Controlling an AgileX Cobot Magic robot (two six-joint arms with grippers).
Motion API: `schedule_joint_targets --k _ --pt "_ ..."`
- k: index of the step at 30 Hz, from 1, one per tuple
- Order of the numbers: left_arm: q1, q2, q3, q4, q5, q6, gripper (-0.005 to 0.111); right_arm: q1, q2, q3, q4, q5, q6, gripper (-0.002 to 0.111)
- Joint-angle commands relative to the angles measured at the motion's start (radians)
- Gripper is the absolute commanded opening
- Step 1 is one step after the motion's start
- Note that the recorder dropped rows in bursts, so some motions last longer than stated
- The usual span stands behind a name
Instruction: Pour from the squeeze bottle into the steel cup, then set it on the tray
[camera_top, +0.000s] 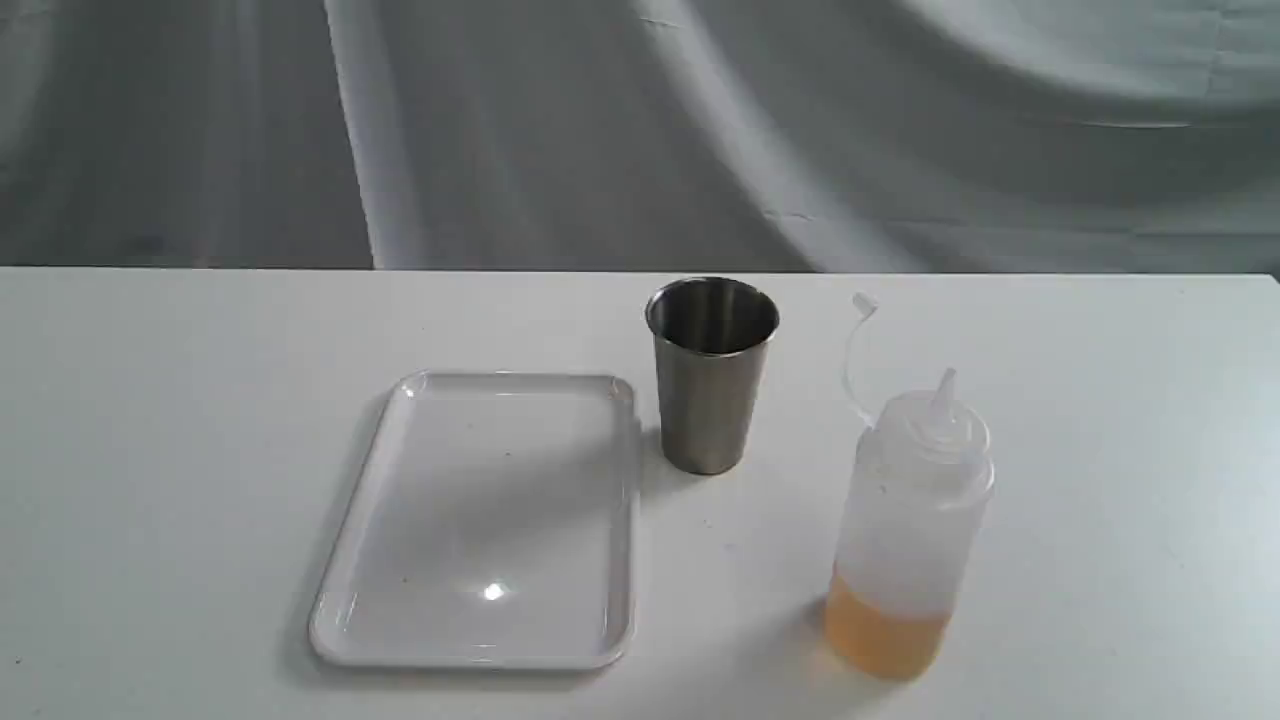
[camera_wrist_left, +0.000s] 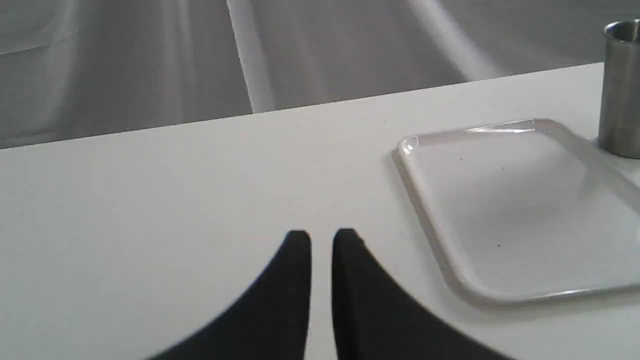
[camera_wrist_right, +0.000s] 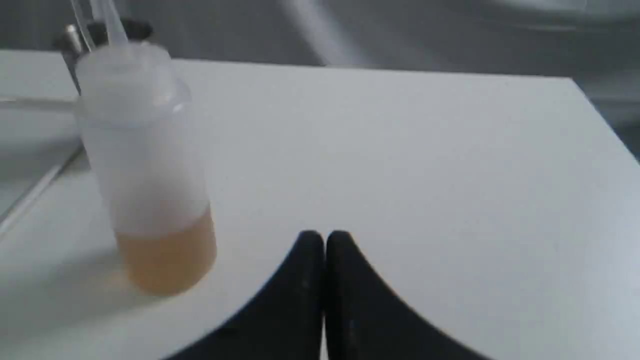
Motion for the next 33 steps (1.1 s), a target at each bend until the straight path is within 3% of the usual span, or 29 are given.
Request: schedule_joint_targets --k 1,6,11,15,21,33 --pt "-0.003 -0.005 0.004 0.001 -0.007 -0.002 0.008 -0.009 -0.003 -0.14 -0.008 0.1 0.005 0.0" --pt "-0.003 -0.005 0.004 0.001 -0.007 -0.002 0.008 -0.009 0.08 -0.346 -0.131 0.204 0.005 0.0" --pt "-0.003 -0.005 0.004 0.001 -0.007 -0.002 0.008 -0.009 0.242 -0.513 -0.122 0.365 0.005 0.0" --pt "-0.003 -0.005 0.004 0.001 -0.007 -0.002 0.008 -0.009 0.378 -0.596 -0.103 0.366 0.007 0.0" --pt "-0.003 -0.005 0.004 0.001 -0.007 -0.002 0.008 0.002 0.52 -0.616 -0.013 0.294 0.007 0.0" --pt "-0.003 -0.005 0.004 0.001 -0.007 -0.002 0.008 0.155 0.648 -0.609 -0.013 0.251 0.017 0.0"
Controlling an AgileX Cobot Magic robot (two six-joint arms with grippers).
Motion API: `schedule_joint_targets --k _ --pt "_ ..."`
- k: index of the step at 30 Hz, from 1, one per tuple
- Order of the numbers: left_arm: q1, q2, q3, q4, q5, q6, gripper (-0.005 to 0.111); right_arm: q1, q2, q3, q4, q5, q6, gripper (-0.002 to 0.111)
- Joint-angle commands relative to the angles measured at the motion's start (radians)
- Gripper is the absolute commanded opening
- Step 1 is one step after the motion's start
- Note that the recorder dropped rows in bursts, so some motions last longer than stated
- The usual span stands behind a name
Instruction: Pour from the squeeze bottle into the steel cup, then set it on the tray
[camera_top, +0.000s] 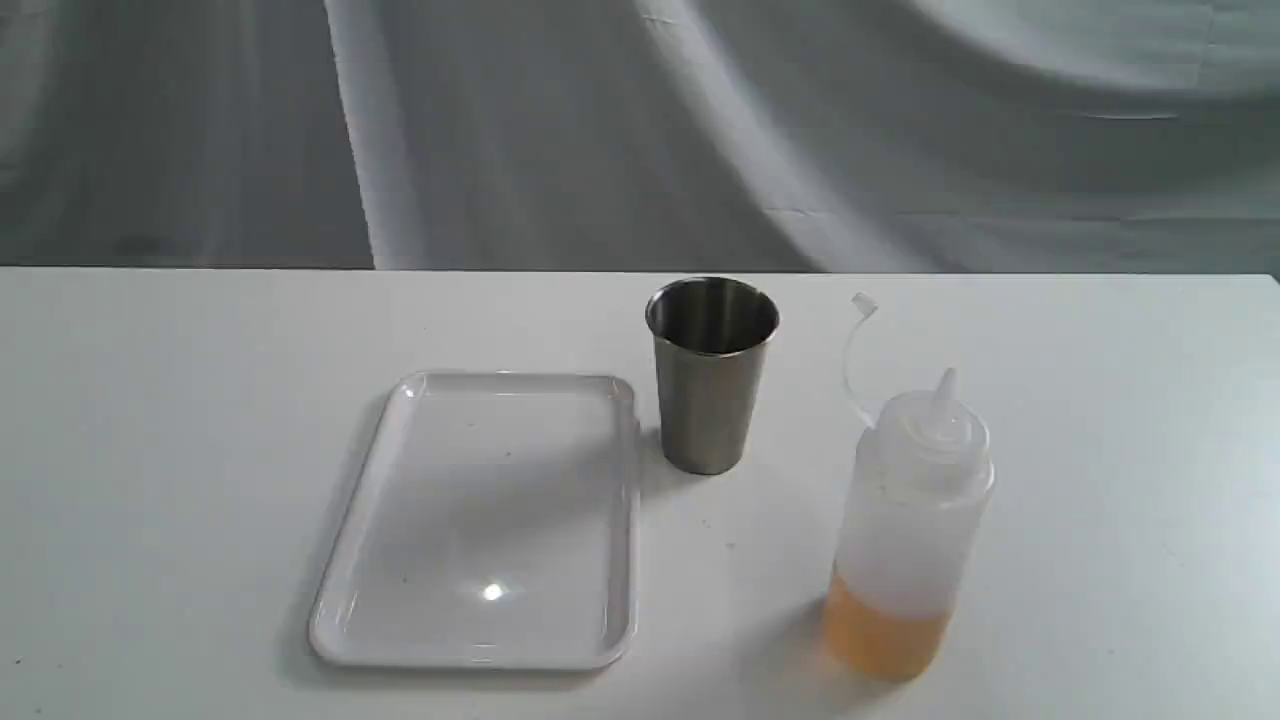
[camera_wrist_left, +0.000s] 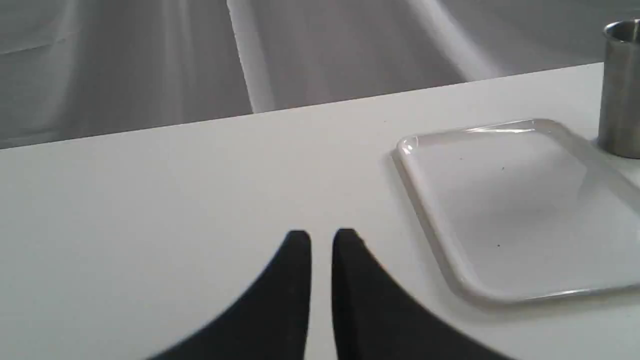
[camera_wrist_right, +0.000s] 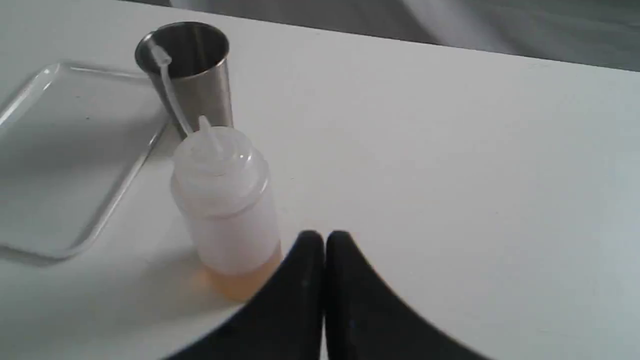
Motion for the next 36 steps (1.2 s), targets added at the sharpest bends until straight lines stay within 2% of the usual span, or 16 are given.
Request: schedule_joint_targets --k 1,17,28,36 --pt "-0.003 -0.005 0.004 0.001 -0.007 -0.002 0.008 0.034 0.036 0.01 -0.006 -0.067 0.005 0.0" --pt "-0.003 -0.005 0.004 0.001 -0.007 -0.002 0.008 0.229 0.235 0.416 0.063 -0.727 -0.039 0.0" --pt "-0.003 -0.005 0.004 0.001 -0.007 -0.002 0.008 0.241 0.495 0.451 0.157 -0.919 -0.118 0.0" --pt "-0.003 -0.005 0.004 0.001 -0.007 -0.002 0.008 0.241 0.619 0.451 0.159 -0.943 -0.121 0.0"
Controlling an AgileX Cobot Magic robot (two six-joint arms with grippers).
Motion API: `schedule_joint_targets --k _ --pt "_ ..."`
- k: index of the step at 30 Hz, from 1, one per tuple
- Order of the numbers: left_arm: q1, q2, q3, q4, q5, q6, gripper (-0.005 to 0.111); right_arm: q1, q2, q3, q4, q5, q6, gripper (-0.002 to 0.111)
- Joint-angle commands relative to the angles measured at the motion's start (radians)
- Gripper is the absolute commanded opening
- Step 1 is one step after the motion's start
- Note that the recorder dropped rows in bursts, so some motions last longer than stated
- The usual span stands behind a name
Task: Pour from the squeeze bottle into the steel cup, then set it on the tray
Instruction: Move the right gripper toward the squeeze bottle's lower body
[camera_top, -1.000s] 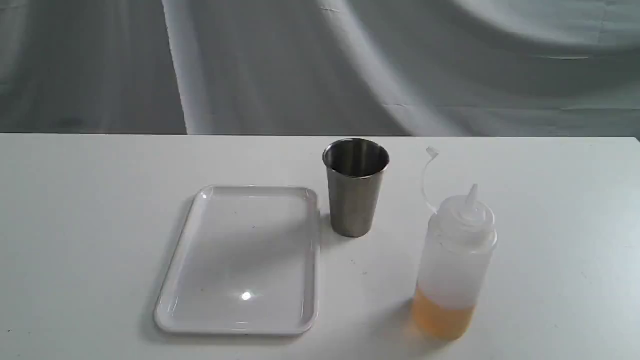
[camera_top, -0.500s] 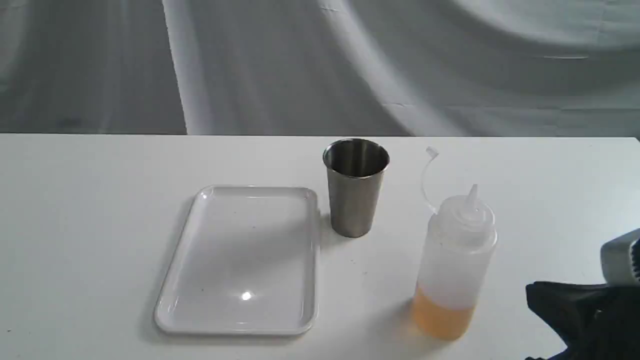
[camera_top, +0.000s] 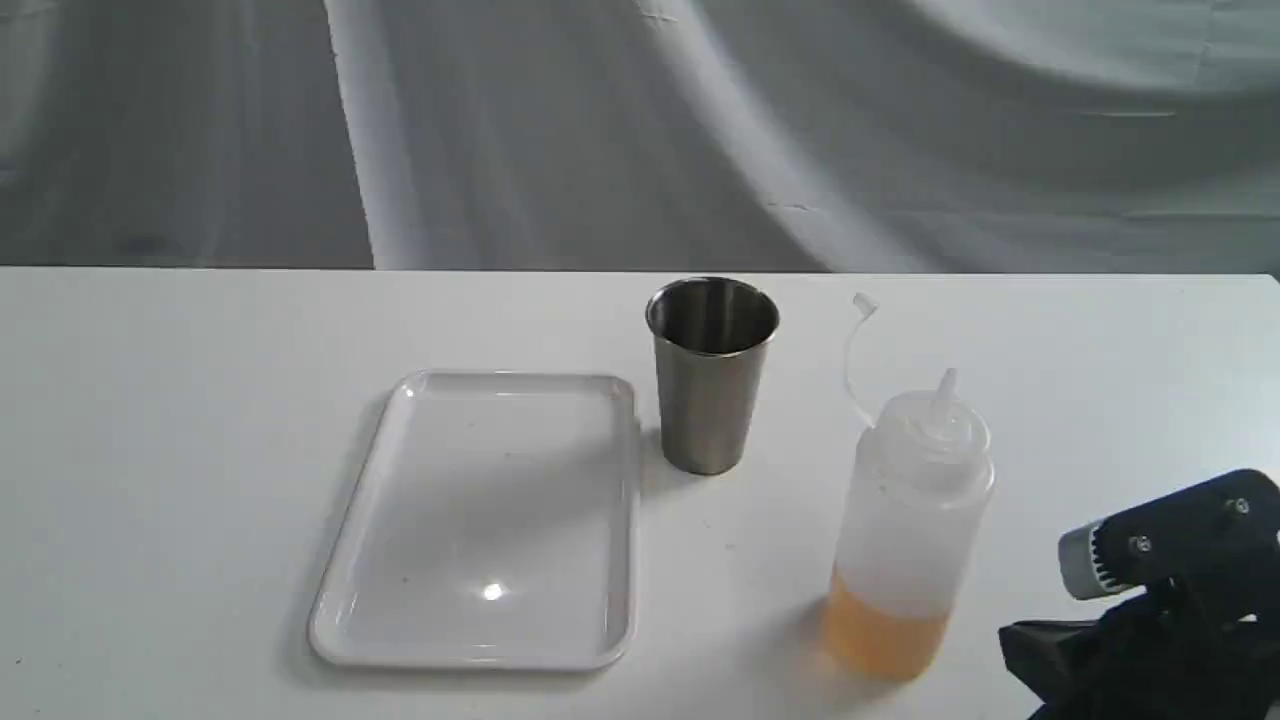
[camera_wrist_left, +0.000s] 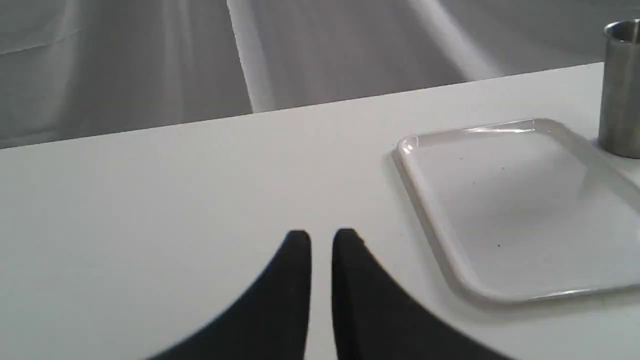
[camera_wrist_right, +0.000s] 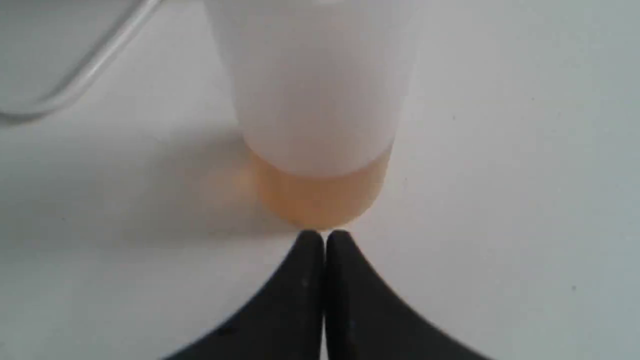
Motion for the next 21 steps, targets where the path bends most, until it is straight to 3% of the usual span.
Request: schedule_joint_targets --k 1,6,9,12,17,19,21 --pt "-0.003 -0.005 0.004 0.001 -0.007 -0.002 0.008 0.005 0.014 0.006 0.003 -0.026 -0.008 0.0" --pt "-0.003 -0.005 0.004 0.001 -0.007 -0.002 0.008 0.005 0.014 0.006 0.007 -0.032 -0.002 0.0" --pt "-0.003 -0.005 0.004 0.001 -0.007 -0.002 0.008 0.005 0.014 0.006 0.007 -0.02 -0.002 0.007" --pt "-0.003 -0.005 0.004 0.001 -0.007 -0.002 0.008 0.005 0.014 0.006 0.007 0.022 -0.002 0.028" --pt "-0.003 -0.005 0.004 0.001 -0.007 -0.002 0.008 0.005 0.014 0.006 0.007 0.035 0.005 0.088" --pt "-0.003 -0.005 0.004 0.001 -0.007 -0.002 0.008 0.005 0.014 0.006 0.024 0.021 0.005 0.099" --pt "-0.003 -0.005 0.004 0.001 -0.007 -0.002 0.008 0.005 0.014 0.006 0.054 0.016 0.005 0.103"
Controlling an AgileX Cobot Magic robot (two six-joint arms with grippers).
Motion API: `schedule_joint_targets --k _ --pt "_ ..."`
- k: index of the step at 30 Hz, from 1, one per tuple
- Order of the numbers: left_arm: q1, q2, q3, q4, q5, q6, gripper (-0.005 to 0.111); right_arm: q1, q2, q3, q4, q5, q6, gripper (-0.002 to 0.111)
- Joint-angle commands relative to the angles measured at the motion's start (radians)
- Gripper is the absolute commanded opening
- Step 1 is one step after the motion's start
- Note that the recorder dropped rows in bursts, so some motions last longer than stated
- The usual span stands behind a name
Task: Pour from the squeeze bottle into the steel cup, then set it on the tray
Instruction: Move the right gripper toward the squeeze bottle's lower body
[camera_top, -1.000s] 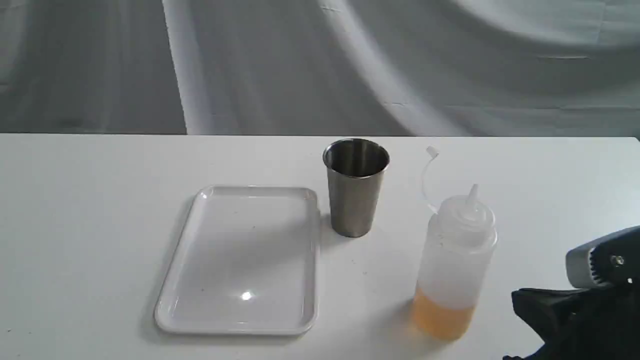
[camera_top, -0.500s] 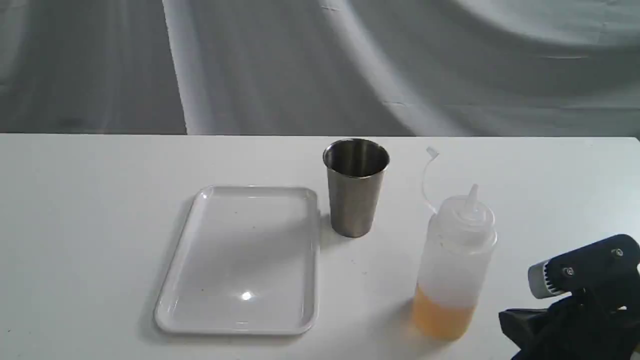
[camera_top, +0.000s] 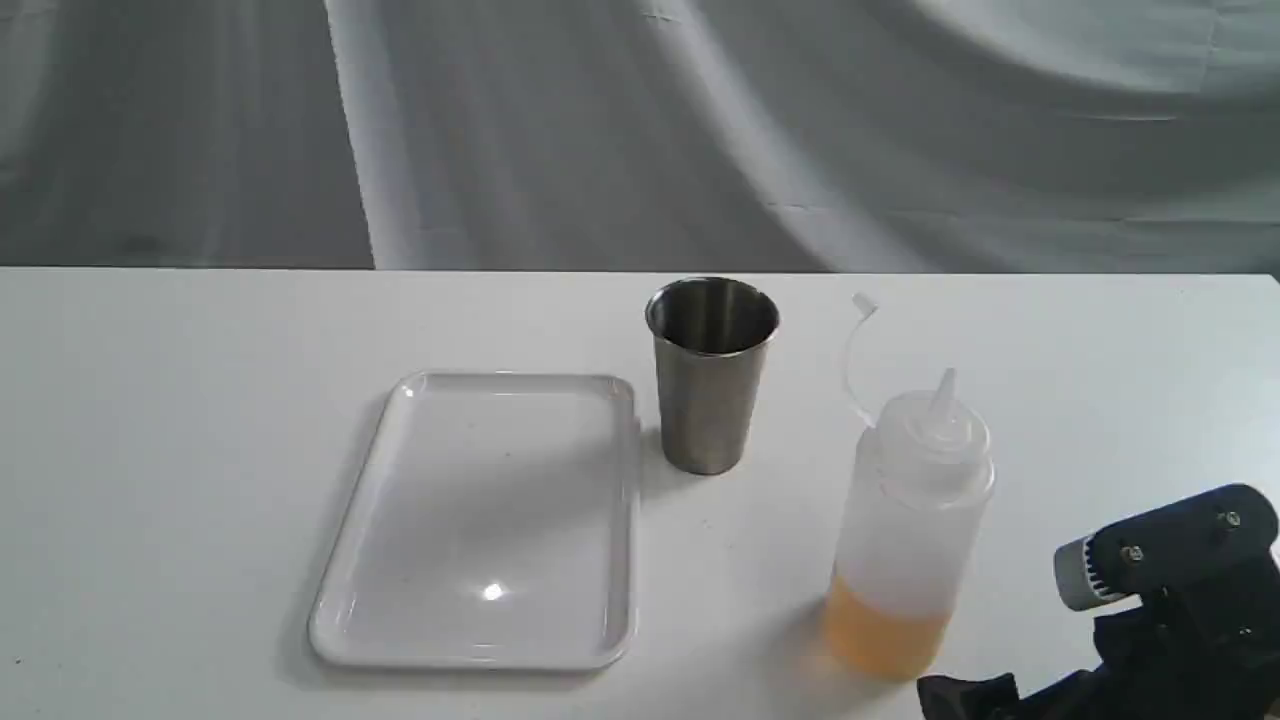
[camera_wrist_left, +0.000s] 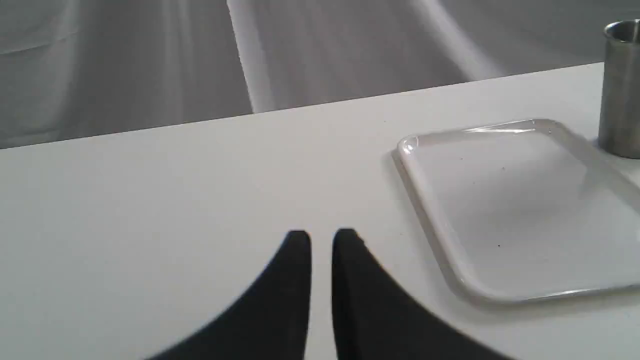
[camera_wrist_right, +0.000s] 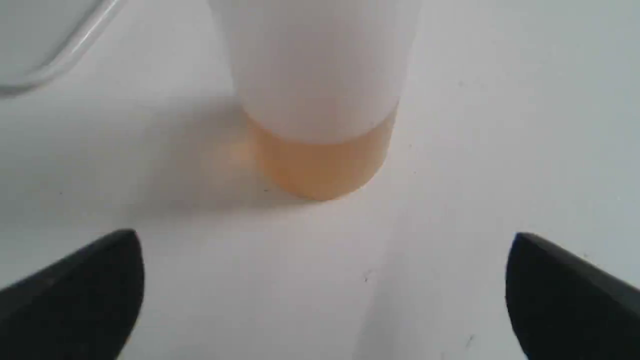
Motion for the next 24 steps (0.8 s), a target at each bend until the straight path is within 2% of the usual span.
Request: schedule_joint_targets --k 1,9,20,24 --pt "-0.003 -0.005 0.004 0.001 -0.007 -0.002 0.008 0.005 -0.001 0.006 0.037 -0.019 0.005 0.104" --pt "-0.003 -0.005 0.004 0.001 -0.007 -0.002 0.008 0.005 0.023 0.006 0.042 -0.103 0.005 0.104" --pt "-0.003 -0.005 0.004 0.001 -0.007 -0.002 0.008 0.005 0.168 0.006 0.042 -0.244 0.008 0.104" --pt "-0.003 -0.005 0.004 0.001 -0.007 -0.002 0.008 0.005 0.197 -0.024 0.042 -0.248 0.008 0.104"
